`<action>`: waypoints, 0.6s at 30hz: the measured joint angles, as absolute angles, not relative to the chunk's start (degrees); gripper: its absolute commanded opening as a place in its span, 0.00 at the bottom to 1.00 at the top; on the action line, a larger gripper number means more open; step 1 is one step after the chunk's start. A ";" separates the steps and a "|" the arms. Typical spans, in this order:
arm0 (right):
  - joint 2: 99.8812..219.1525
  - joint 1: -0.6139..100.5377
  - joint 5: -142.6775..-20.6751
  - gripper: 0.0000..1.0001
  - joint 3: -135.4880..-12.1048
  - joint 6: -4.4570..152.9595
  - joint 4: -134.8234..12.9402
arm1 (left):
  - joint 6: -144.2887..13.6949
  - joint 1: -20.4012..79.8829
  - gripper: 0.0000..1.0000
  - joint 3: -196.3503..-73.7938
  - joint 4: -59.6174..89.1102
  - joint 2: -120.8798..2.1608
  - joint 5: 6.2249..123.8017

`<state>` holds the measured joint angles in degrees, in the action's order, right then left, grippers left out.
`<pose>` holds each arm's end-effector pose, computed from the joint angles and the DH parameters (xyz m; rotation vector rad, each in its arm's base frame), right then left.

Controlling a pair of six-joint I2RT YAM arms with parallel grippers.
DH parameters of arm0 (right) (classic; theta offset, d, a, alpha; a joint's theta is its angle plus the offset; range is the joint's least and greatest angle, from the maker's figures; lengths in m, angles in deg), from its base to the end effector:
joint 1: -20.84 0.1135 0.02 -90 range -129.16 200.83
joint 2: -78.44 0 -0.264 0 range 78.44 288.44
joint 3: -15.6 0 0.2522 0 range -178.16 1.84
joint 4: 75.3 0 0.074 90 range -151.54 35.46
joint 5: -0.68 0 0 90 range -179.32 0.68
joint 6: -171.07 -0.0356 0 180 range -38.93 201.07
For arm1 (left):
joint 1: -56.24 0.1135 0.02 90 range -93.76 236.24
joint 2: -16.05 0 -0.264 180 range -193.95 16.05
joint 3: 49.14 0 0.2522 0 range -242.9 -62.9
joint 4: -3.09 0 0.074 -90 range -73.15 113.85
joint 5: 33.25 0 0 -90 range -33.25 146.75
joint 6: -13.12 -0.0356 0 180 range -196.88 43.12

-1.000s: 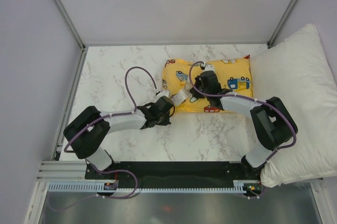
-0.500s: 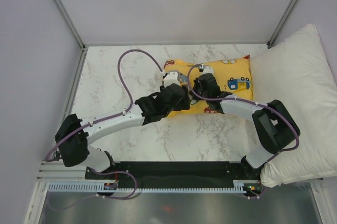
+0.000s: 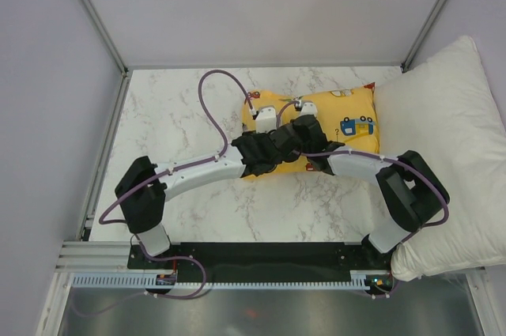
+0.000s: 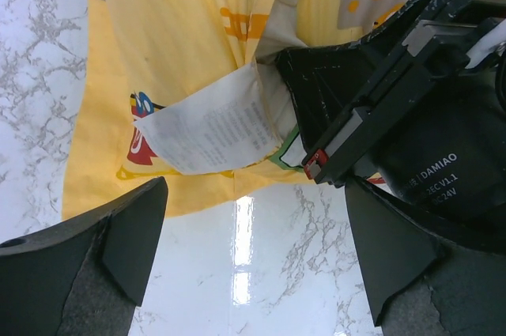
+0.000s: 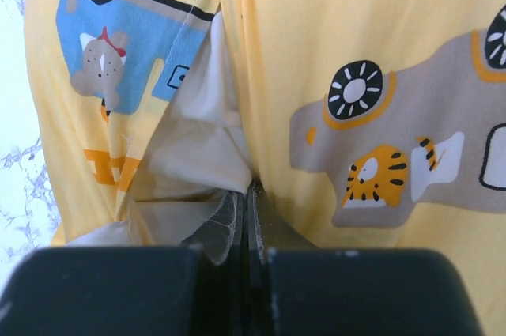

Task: Remove the pillowcase from the pillow
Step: Expand the opening of the pillowcase

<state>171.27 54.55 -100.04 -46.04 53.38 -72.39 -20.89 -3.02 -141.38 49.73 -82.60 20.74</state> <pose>0.2857 0.1826 0.1855 -0.0061 2.1838 0.4149 0.2082 -0.3091 0.2642 -0.1818 2.2785 -0.2457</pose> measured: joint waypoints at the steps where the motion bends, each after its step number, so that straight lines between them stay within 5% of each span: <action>1: 171.27 54.59 -100.04 0.00 -45.73 53.41 -72.89 | -19.82 -3.13 1.00 -140.79 49.43 -82.41 20.63; 11: 168.91 54.79 -98.27 0.00 -44.12 53.76 -73.13 | -21.00 -4.51 0.99 -124.59 40.44 -73.01 19.02; 18: 166.40 54.81 -96.50 0.00 -43.83 53.69 -69.55 | -21.72 -4.18 1.00 -124.90 39.96 -71.98 17.70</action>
<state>166.40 54.81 -96.50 -43.83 53.69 -69.55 -21.72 -4.18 -124.90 39.96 -71.98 17.70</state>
